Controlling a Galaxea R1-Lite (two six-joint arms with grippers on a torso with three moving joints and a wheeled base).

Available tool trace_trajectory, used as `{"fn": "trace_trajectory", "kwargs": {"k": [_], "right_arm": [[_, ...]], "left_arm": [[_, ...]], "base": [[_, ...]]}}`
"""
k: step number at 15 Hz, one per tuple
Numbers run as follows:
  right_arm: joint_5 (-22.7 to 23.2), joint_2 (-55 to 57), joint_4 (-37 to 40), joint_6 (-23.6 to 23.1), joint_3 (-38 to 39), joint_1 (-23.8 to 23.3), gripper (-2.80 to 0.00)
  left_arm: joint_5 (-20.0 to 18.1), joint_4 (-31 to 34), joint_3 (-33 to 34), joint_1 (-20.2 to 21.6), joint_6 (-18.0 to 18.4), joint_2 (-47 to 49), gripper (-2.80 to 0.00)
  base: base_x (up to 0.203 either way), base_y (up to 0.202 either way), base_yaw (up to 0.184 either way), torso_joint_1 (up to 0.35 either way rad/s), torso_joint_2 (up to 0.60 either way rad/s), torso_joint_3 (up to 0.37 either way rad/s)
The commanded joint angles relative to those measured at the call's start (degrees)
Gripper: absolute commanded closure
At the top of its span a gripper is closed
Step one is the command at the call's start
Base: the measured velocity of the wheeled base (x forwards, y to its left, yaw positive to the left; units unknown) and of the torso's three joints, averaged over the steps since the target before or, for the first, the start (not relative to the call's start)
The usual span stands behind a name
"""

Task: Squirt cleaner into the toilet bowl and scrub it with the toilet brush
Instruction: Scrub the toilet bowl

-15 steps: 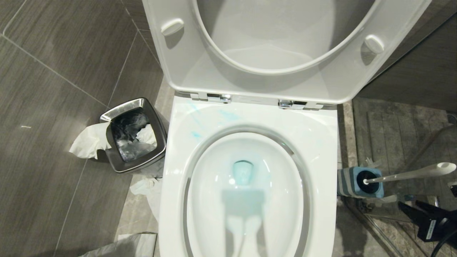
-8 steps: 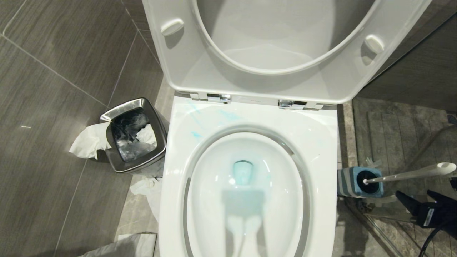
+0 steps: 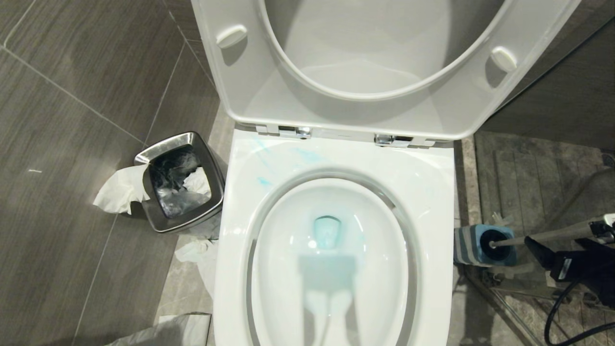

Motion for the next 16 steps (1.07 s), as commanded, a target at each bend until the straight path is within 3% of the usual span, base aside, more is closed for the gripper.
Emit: {"fn": "trace_trajectory", "kwargs": {"k": [1,8,15,16], "right_arm": [[0.0,1.6,-0.5,-0.4,-3.0,0.1,-2.80],[3.7,2.6,-0.5,-0.2,-7.8,0.5,-2.80],[3.7,5.1,-0.5,-0.3,-12.4,0.6,-2.80],[3.7,5.2,-0.5,-0.3,-12.7,0.8,-0.10]], "left_arm": [[0.0,0.0,0.1,0.0,-0.1,0.0,0.00],[0.0,0.0,0.1,0.0,-0.1,0.0,0.00],[0.0,0.0,0.1,0.0,-0.1,0.0,0.00],[0.0,0.0,0.1,0.0,-0.1,0.0,0.00]], "base": [[0.000,0.000,0.000,0.000,0.00,0.000],[0.000,0.000,0.000,0.000,0.00,0.000],[0.000,0.000,0.000,0.000,0.00,0.000],[0.000,0.000,0.000,0.000,0.00,0.000]]}}
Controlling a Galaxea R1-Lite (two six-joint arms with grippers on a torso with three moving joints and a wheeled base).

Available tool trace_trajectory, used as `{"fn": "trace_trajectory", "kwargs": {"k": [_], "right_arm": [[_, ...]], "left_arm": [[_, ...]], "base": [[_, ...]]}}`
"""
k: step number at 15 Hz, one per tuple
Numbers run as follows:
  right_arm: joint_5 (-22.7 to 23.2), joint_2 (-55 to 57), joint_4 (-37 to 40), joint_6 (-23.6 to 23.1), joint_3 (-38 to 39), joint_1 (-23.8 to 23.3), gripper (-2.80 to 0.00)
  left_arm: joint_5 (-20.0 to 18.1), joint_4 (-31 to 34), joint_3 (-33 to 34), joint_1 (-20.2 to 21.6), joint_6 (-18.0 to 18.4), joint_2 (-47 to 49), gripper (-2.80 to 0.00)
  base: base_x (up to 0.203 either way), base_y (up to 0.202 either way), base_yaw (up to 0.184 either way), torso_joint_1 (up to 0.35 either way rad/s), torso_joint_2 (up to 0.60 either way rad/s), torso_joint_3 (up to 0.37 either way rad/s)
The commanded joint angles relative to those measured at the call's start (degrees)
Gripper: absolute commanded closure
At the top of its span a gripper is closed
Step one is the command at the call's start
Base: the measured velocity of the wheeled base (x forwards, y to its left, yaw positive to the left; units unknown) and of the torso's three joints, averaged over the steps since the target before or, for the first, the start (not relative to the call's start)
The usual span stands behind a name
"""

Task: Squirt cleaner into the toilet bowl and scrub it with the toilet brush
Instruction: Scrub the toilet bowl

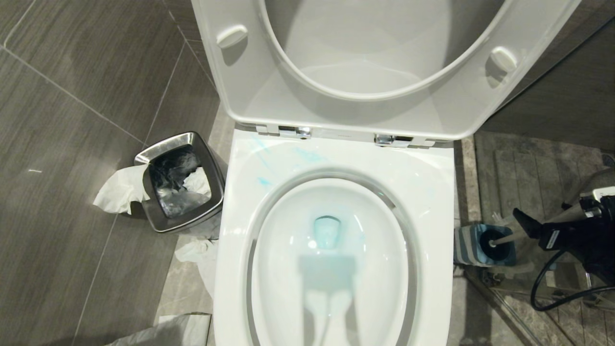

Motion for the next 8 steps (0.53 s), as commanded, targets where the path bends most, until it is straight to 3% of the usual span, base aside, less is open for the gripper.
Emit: {"fn": "trace_trajectory", "kwargs": {"k": [1,8], "right_arm": [[0.1,0.7,-0.5,0.0,-0.8,0.4,0.00],[0.2,0.3,-0.5,-0.2,0.5,1.9,0.00]], "left_arm": [[0.0,0.0,0.1,0.0,0.0,0.0,0.00],[0.0,0.0,0.1,0.0,0.0,0.0,0.00]], "base": [[0.000,0.000,0.000,0.000,0.00,0.000],[0.000,0.000,0.000,0.000,0.00,0.000]]}}
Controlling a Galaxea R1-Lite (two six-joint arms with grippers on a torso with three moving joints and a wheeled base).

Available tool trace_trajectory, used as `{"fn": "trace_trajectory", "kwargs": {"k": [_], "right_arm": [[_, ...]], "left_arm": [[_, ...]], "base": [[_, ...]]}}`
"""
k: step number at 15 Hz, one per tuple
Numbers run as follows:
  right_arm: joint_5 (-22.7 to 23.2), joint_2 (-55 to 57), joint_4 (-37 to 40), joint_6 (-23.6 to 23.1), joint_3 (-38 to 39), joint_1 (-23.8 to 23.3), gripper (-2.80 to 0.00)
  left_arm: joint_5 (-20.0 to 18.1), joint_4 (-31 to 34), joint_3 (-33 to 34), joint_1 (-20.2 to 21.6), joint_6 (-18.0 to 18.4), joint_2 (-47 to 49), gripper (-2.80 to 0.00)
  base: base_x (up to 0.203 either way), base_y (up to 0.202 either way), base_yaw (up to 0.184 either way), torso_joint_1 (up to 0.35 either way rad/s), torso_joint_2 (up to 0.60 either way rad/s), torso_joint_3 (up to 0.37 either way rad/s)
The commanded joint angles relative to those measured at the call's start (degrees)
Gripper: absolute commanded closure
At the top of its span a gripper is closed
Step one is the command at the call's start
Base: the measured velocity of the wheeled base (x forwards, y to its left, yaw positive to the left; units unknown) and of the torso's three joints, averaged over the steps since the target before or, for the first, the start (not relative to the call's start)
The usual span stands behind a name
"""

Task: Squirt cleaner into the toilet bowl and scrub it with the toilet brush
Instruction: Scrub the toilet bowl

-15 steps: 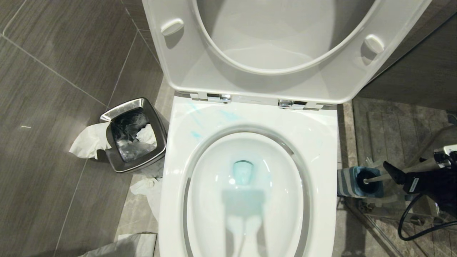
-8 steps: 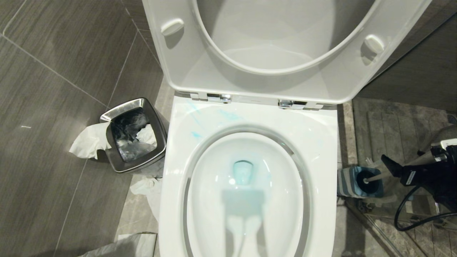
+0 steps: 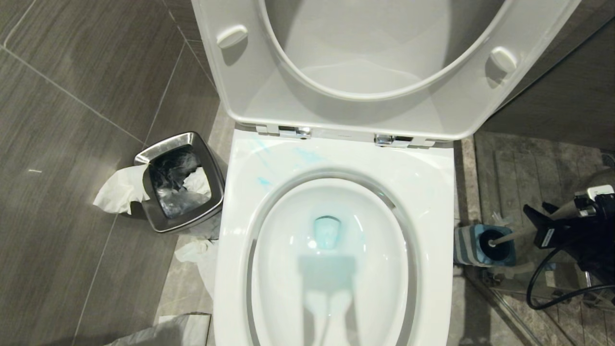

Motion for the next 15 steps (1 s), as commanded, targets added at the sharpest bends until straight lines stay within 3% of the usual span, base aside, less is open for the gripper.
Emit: {"fn": "trace_trajectory", "kwargs": {"k": [1,7,15], "right_arm": [[0.4,-0.3,-0.4,-0.1,1.1,0.5,0.00],[1.9,-3.6,-0.4,-0.1,4.2,0.4,0.00],[4.0,-18.3,-0.4,0.3,18.3,0.3,0.00]], "left_arm": [[0.0,0.0,0.1,0.0,0.1,0.0,0.00],[0.0,0.0,0.1,0.0,0.1,0.0,0.00],[0.0,0.0,0.1,0.0,0.0,0.0,0.00]], "base": [[0.000,0.000,0.000,0.000,0.00,0.000],[0.000,0.000,0.000,0.000,0.00,0.000],[0.000,0.000,0.000,0.000,0.00,0.000]]}}
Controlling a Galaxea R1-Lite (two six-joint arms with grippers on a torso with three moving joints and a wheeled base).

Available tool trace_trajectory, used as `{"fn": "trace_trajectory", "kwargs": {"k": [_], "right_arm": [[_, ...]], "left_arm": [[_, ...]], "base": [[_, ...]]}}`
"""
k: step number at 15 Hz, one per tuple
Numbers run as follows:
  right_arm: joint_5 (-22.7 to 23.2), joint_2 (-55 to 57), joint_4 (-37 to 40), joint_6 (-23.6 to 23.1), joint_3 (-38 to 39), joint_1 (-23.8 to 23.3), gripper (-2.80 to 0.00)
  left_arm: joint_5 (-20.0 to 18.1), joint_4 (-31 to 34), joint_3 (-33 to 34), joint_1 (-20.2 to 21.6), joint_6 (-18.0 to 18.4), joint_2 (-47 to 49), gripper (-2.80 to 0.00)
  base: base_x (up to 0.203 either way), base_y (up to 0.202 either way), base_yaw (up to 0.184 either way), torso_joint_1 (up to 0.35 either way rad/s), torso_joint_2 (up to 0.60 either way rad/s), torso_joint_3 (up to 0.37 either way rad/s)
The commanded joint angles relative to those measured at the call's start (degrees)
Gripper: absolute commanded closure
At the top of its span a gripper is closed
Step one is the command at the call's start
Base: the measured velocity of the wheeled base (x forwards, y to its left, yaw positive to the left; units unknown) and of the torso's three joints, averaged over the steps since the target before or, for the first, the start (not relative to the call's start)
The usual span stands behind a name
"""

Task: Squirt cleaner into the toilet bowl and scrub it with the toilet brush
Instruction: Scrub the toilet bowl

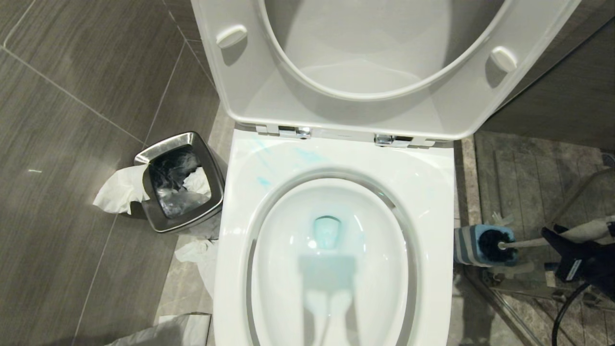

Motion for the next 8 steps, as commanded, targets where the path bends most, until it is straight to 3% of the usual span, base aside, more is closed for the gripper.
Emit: {"fn": "trace_trajectory", "kwargs": {"k": [1,6,8], "right_arm": [[0.1,-5.8,-0.5,1.1,1.6,-0.1,0.00],[0.0,-16.0,-0.5,6.5,0.7,-1.0,0.00],[0.0,-20.4,3.4,7.5,-0.9,-1.3,0.00]], "left_arm": [[0.0,0.0,0.1,0.0,0.0,0.0,0.00],[0.0,0.0,0.1,0.0,0.0,0.0,0.00],[0.0,0.0,0.1,0.0,0.0,0.0,0.00]], "base": [[0.000,0.000,0.000,0.000,0.00,0.000],[0.000,0.000,0.000,0.000,0.00,0.000],[0.000,0.000,0.000,0.000,0.00,0.000]]}}
